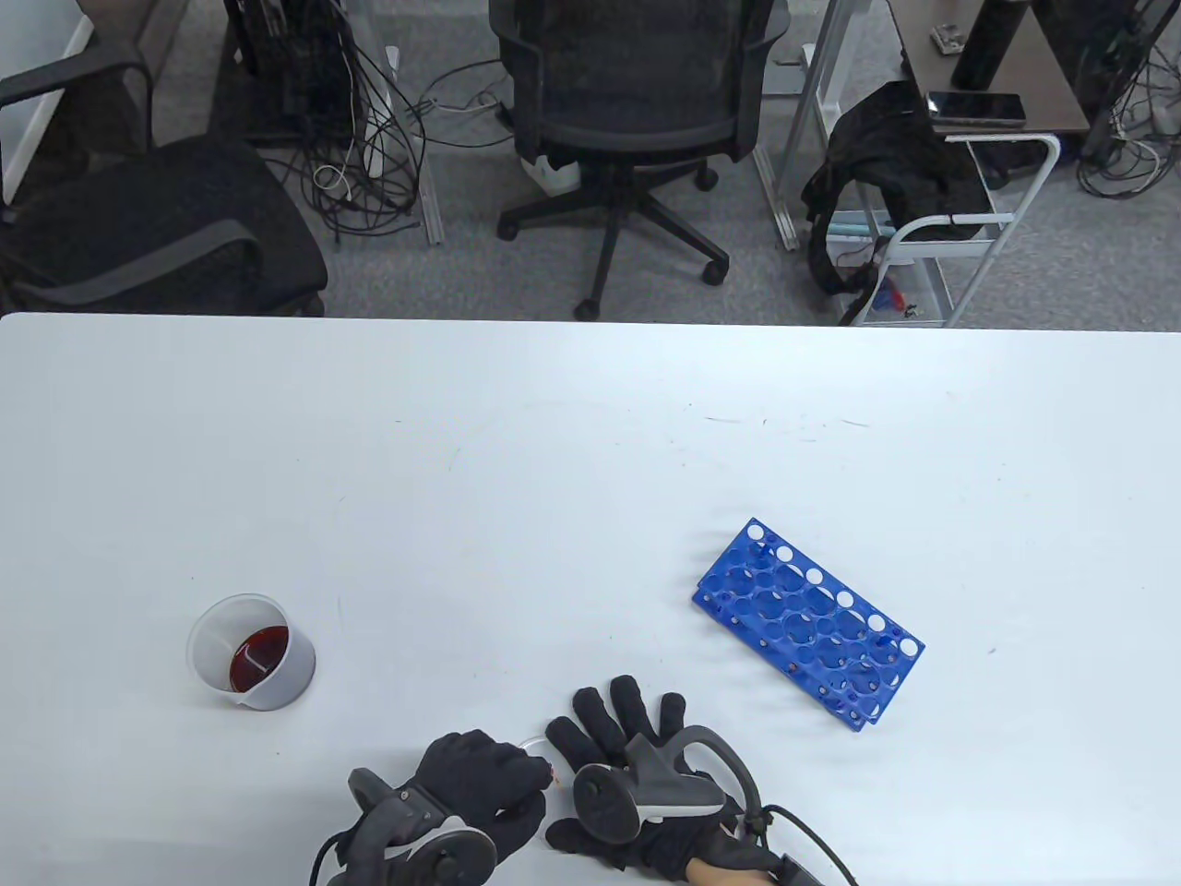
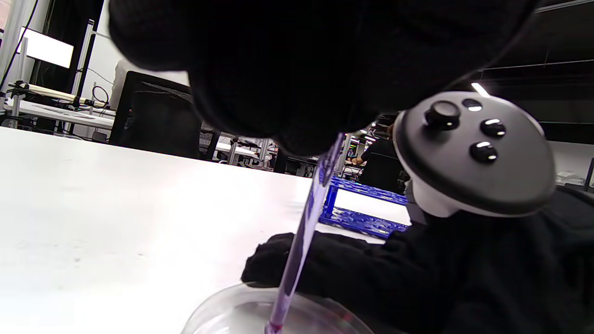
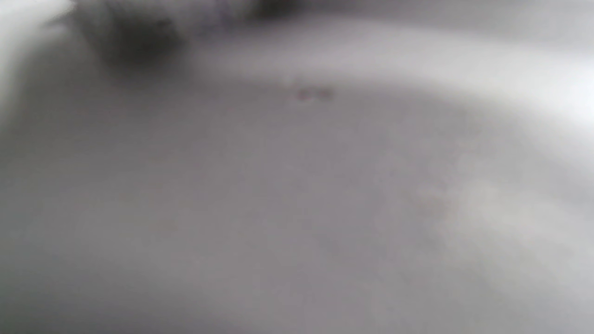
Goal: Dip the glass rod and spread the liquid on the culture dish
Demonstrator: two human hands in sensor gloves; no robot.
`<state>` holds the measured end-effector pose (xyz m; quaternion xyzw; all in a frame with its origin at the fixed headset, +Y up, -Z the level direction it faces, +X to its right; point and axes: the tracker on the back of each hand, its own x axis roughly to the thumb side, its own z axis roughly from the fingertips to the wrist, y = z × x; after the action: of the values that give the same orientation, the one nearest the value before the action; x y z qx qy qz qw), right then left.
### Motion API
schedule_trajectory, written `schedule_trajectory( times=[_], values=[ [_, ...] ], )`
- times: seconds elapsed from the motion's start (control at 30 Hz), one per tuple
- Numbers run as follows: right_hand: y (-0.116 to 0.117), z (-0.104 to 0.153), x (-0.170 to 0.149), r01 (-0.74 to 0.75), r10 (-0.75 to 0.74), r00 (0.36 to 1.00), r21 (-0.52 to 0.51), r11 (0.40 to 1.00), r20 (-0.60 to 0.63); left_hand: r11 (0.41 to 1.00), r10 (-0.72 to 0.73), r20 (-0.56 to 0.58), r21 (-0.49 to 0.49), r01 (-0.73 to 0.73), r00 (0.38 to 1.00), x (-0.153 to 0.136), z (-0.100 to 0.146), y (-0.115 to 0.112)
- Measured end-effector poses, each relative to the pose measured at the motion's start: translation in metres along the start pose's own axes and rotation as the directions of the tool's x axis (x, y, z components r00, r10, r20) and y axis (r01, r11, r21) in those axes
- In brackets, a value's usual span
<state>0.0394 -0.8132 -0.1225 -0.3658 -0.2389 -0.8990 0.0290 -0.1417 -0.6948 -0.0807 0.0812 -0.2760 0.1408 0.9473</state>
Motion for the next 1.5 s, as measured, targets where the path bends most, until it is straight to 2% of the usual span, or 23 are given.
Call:
schedule_trajectory(
  times=[0.33,0.73,1.5],
  values=[
    [0.0,0.0,0.0,0.0,0.0,1.0,0.0,1.0,0.0,0.999,0.006,-0.036,-0.047,-0.008,0.999,-0.008,-0.001,0.008],
    [0.0,0.0,0.0,0.0,0.0,1.0,0.0,1.0,0.0,0.986,0.128,-0.028,-0.102,-0.13,0.991,-0.009,-0.002,0.006],
    [0.0,-0.001,0.0,0.003,-0.003,1.0,0.002,1.0,0.002,0.992,0.122,-0.049,-0.027,-0.123,0.991,-0.005,-0.003,-0.001]
  ],
)
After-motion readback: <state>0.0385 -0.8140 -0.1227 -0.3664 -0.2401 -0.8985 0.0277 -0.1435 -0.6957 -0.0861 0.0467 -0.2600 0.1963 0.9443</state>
